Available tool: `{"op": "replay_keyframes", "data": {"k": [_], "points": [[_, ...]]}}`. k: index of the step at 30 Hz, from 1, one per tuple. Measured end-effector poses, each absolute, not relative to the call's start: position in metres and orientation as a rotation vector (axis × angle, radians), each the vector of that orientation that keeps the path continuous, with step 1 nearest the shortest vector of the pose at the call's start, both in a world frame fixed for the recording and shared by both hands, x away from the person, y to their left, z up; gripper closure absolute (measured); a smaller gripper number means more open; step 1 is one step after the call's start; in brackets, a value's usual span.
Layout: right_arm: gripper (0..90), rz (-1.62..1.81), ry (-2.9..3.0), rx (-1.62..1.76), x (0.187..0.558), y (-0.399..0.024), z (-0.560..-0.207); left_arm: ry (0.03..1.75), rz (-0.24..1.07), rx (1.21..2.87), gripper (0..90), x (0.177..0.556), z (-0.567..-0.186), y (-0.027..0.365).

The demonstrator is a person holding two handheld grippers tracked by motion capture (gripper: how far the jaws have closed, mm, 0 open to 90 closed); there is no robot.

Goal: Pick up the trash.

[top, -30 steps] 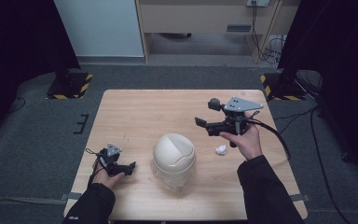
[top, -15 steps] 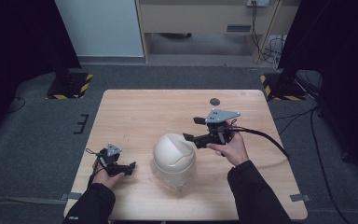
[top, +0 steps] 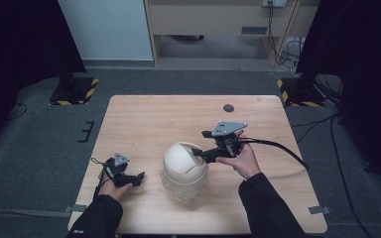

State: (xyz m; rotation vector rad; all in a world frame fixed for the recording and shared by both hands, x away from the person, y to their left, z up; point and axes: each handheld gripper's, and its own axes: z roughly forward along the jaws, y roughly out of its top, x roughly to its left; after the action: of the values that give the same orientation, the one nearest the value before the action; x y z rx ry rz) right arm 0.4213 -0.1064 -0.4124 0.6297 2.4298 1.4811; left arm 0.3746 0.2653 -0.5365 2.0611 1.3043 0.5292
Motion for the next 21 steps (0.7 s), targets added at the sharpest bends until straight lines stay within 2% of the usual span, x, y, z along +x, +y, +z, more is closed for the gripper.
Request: {"op": "replay_keyframes", "data": {"k": [21], "points": [[24.7,1.388,2.538,0.634,0.425,-0.096,-0.427,1.305,0.53,2.061,0.0,0.375,-0.536,0.265]]}}
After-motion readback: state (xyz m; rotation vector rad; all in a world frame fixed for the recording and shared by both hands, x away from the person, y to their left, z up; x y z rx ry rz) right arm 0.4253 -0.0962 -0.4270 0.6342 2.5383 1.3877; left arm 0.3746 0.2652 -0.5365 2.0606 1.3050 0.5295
